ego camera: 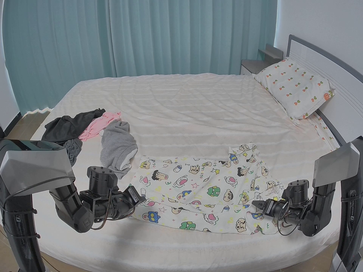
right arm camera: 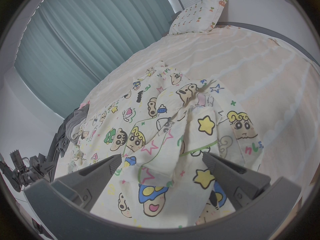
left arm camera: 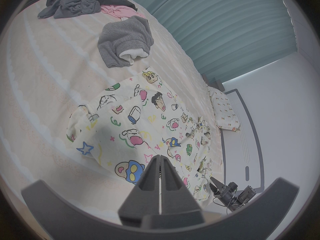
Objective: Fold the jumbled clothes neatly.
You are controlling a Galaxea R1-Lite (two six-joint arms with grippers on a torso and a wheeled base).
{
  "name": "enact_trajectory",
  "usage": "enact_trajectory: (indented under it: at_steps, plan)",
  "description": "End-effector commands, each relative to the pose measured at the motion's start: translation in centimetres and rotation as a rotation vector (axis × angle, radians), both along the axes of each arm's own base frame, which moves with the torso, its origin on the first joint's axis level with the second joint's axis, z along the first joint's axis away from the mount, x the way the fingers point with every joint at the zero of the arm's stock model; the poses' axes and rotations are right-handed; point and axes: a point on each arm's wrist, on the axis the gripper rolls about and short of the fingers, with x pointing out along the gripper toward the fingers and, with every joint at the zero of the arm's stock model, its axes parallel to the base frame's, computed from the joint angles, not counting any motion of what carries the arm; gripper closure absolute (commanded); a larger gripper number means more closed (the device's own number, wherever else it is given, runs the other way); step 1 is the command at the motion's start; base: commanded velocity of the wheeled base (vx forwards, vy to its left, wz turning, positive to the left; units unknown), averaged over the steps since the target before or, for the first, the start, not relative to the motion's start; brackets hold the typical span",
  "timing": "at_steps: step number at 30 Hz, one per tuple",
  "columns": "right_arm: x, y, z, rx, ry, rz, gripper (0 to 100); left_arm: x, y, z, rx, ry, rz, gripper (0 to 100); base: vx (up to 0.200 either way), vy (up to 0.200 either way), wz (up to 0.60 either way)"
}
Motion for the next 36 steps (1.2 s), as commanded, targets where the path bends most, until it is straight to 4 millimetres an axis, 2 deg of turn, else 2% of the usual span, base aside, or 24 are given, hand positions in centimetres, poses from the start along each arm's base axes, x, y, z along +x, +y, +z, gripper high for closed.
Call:
enact_trajectory:
  at_steps: [1,9,10,15,28,36]
  plan:
    - [0.2,1.0,0.0,-0.013,-0.015,0.044,0,0.0,0.0,-0.1,0.001,0.003,0.000,100,0.000,0.000,0.00]
    - [1.2,2.0,-0.1,-0.043,0.001,0.088,0,0.0,0.0,-0.2,0.002,0.005,0.001,100,0.000,0.000,0.00]
    - [1.4,1.9,0.1,-0.042,0.000,0.084,100,0.0,0.0,-0.1,0.002,0.003,0.001,100,0.000,0.000,0.00]
    - [1.5,1.8,1.2,-0.032,-0.035,0.074,100,0.0,0.0,-0.1,0.002,0.003,0.000,100,0.000,0.000,0.00]
    - [1.9,1.5,5.9,-0.012,-0.186,0.042,100,0.0,-0.1,-0.2,0.007,0.005,0.004,100,0.000,0.000,0.00]
    - [3.4,1.5,6.7,-0.024,-0.185,0.032,100,0.0,-0.2,-0.5,0.017,0.005,0.004,100,0.000,0.000,0.00]
